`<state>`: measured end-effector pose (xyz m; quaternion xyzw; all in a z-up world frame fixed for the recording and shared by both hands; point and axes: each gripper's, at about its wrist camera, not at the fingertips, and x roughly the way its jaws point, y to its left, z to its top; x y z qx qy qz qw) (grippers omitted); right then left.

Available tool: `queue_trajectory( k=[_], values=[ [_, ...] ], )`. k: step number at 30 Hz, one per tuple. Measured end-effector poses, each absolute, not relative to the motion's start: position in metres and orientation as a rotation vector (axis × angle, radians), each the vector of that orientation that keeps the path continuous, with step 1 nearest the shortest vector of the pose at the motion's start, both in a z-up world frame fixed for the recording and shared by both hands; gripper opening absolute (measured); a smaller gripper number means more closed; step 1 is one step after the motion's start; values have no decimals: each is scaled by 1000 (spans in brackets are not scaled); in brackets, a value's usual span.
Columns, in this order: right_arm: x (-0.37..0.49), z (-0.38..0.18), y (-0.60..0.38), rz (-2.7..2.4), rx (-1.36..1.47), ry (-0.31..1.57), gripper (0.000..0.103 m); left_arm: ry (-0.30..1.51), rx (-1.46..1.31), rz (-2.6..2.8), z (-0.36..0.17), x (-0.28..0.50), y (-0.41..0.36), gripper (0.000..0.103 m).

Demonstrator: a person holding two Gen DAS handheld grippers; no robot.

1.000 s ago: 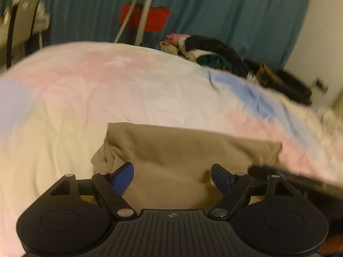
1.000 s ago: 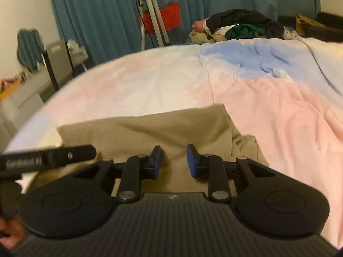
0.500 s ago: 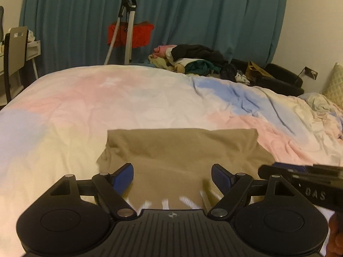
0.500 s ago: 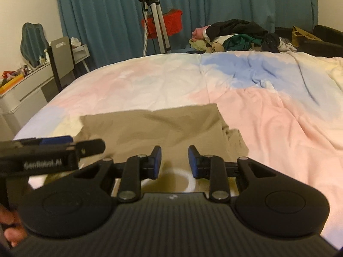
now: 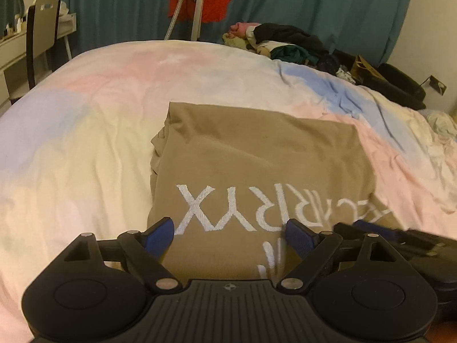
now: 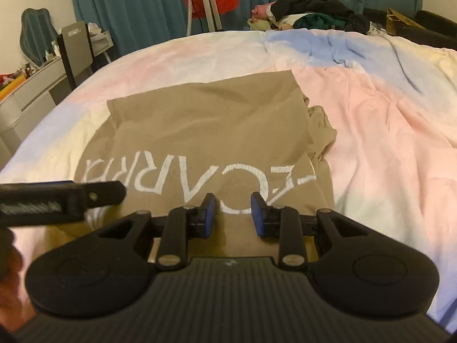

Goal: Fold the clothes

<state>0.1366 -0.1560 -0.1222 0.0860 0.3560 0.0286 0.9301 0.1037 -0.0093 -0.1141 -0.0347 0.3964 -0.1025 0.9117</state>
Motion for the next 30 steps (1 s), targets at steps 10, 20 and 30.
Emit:
queue_trajectory(
  k=[10,20,30],
  values=[
    [135,-121,-154,46,174,724,30,944,-445,-371,-98,76,21,93],
    [134,-122,-151,33,160,716,30,1018,-949,-157,-162,96,63,74],
    [130,-109,-159,79,225,725,46,924,-944,-107,-156,90,66,33]
  ],
)
